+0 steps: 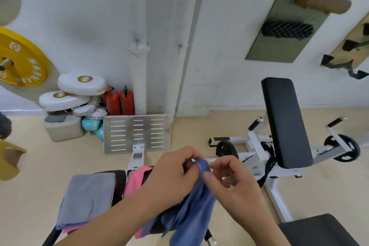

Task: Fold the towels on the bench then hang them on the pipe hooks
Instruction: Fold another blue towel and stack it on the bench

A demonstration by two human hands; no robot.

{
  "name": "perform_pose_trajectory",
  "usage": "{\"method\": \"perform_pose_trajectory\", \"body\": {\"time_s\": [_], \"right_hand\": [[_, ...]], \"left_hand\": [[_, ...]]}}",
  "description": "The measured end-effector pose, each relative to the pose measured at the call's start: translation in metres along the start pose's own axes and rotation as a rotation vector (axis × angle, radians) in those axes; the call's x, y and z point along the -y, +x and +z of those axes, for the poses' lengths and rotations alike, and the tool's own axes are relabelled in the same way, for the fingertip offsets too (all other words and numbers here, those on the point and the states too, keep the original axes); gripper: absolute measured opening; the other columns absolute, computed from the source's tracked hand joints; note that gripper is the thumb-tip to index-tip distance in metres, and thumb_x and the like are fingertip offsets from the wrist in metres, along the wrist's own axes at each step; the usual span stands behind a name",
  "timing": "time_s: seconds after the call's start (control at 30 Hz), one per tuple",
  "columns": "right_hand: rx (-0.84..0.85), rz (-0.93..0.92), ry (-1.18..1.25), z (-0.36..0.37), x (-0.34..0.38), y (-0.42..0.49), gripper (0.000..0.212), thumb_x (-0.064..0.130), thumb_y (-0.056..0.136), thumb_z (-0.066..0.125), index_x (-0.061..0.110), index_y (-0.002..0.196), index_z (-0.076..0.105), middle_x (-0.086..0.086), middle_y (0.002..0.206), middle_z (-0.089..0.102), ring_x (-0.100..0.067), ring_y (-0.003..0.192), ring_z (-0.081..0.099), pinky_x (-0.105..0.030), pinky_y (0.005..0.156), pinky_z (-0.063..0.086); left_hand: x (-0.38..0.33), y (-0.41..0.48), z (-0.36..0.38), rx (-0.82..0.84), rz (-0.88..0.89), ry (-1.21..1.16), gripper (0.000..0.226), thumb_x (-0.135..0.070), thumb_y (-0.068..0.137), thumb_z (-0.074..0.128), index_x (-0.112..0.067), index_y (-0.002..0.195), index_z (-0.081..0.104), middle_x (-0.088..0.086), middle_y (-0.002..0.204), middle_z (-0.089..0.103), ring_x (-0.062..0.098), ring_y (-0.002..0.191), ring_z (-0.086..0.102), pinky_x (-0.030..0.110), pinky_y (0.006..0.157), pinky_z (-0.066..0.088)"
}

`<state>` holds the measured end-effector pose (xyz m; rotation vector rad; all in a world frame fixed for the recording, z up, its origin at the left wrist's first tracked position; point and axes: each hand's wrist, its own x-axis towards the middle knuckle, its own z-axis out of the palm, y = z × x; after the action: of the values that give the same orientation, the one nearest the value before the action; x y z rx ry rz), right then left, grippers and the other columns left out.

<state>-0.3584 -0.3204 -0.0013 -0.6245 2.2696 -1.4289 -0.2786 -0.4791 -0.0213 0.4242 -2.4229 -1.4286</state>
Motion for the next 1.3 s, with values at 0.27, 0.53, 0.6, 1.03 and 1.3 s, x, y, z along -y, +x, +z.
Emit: {"method": "perform_pose_trajectory", "body": {"time_s": [0.27,0.53,0.6,1.03,1.3], "right_hand": [[0.092,-0.159,-0.077,-0.076,-0.029,-0.02,0.018,0.007,0.08,0.079,0.017,0.08,0.064,0.004,0.08,0.07,-0.008,0.07,0.063,-0.016,0.068,0.051],[-0.009,-0.137,0.178,-0.137,-0.027,-0.03,0.031,-0.005,0.094,0.053,0.021,0.083,0.065,0.005,0.068,0.067,-0.009,0.062,0.058,-0.018,0.058,0.048],[0.036,-0.127,0.189,-0.152,-0.024,-0.028,0.035,-0.003,0.095,0.051,0.025,0.081,0.066,0.005,0.07,0.066,-0.011,0.063,0.055,-0.02,0.059,0.047],[0.111,-0.07,-0.616,-0.266,-0.099,0.026,0.023,0.038,0.09,0.071,0.026,0.07,0.07,0.01,0.071,0.071,-0.007,0.074,0.066,-0.028,0.072,0.051],[0.078,-0.106,-0.641,-0.288,-0.135,0.052,0.021,0.03,0.099,0.061,0.028,0.078,0.064,0.01,0.075,0.069,-0.007,0.077,0.064,-0.026,0.073,0.049]], "left_hand": [[-0.072,-0.001,0.057,0.041,0.036,0.124,0.01,-0.021,0.085,0.065,-0.03,0.084,0.069,-0.001,0.065,0.066,0.001,0.052,0.053,0.018,0.051,0.044],[-0.092,0.001,0.08,0.111,0.16,0.452,0.011,-0.025,0.076,0.058,-0.033,0.083,0.058,-0.011,0.059,0.055,0.006,0.061,0.053,0.026,0.06,0.048],[-0.08,0.003,0.092,0.131,0.106,0.521,0.005,-0.032,0.07,0.052,-0.035,0.074,0.052,-0.013,0.065,0.055,0.007,0.069,0.054,0.031,0.065,0.05],[-0.011,0.003,0.091,0.127,-0.181,0.494,0.013,-0.018,0.082,0.056,-0.028,0.076,0.063,-0.009,0.071,0.066,0.004,0.072,0.06,0.022,0.063,0.048],[0.009,0.002,0.071,0.15,-0.281,0.657,0.022,-0.01,0.07,0.053,-0.03,0.06,0.051,-0.011,0.067,0.058,0.013,0.076,0.058,0.026,0.064,0.046]]}}
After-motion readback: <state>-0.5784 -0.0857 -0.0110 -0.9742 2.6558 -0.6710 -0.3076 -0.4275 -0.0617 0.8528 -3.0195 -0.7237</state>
